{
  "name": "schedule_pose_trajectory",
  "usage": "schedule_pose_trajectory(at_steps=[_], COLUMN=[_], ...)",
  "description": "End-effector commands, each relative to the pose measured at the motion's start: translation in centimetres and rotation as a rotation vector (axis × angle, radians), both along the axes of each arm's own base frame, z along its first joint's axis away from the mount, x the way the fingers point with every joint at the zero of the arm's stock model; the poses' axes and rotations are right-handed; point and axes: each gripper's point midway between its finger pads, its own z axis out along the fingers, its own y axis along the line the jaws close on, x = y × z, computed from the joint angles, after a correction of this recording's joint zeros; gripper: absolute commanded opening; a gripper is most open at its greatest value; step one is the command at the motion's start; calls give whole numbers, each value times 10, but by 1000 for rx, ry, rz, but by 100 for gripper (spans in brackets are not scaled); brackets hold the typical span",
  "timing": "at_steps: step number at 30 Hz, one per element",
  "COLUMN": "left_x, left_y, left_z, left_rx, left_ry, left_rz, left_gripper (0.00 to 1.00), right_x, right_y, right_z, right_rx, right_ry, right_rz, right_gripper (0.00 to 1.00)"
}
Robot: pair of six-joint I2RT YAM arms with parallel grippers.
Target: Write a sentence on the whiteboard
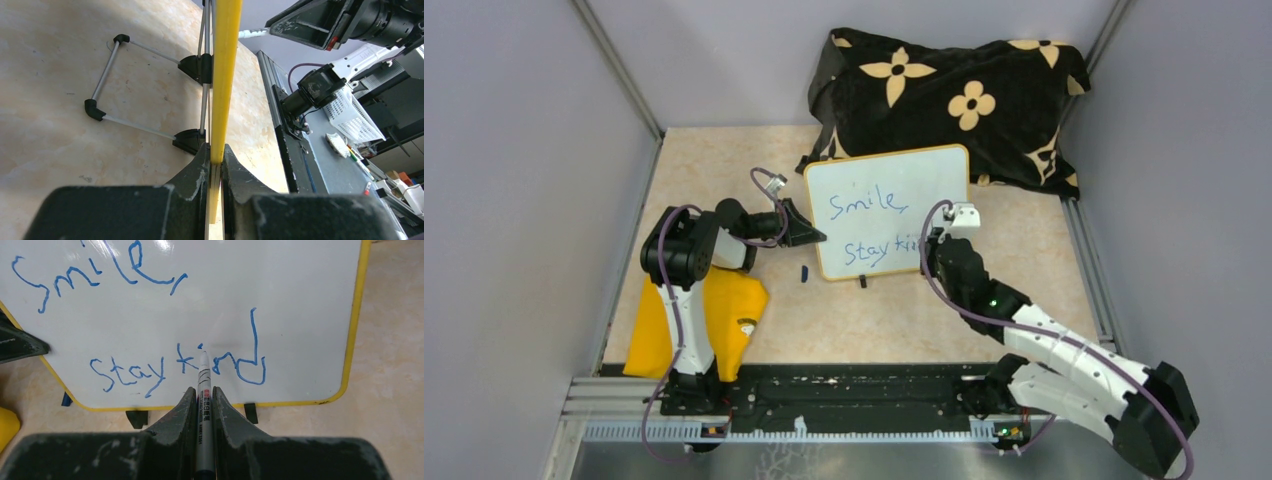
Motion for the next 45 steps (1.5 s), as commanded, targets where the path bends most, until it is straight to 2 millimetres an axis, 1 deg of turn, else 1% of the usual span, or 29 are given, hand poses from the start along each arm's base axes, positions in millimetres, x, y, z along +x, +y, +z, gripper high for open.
schedule_pose_trajectory(at_steps=[1,2,5,10,14,17,23,26,31,38,45], left_x=[-3,-3,-3,-4,-3,-3,-3,-3,-4,-3,-3], left_y=[-2,-2,-2,-2,-2,-2,-2,-2,-2,-2,-2], left_z=[-12,-12,-11,-11,-10,-11,-11,-11,-11,-11,-12], left_rx=[-9,-9,-10,-10,-10,-10,-10,-10,-10,-10,-9], left_ry=[-62,-63,-64,-64,-63,-62,-59,-60,-60,-62,-61], left_rz=[-7,-6,-6,-6,-6,-6,-5,-6,-6,-5,-6], left_gripper=[0,0,0,0,0,0,0,0,0,0,0], right_x=[-8,-11,-19,-29,-35,-39,-39,-37,-31,-21,-17], right_y=[-7,-12,-26,-51,-65,-67,-69,-67,-64,-67,-66], right_z=[41,43,42,21,-2,-14,-20,-16,-6,-9,-7], right_rx=[80,84,71,54,67,83,100,127,166,161,175], right_ry=[-67,-70,-69,-31,30,53,42,15,-38,-26,-48], right_rz=[-13,-22,-59,-156,-254,-272,-283,-279,-266,-280,-276], right_gripper=[0,0,0,0,0,0,0,0,0,0,0])
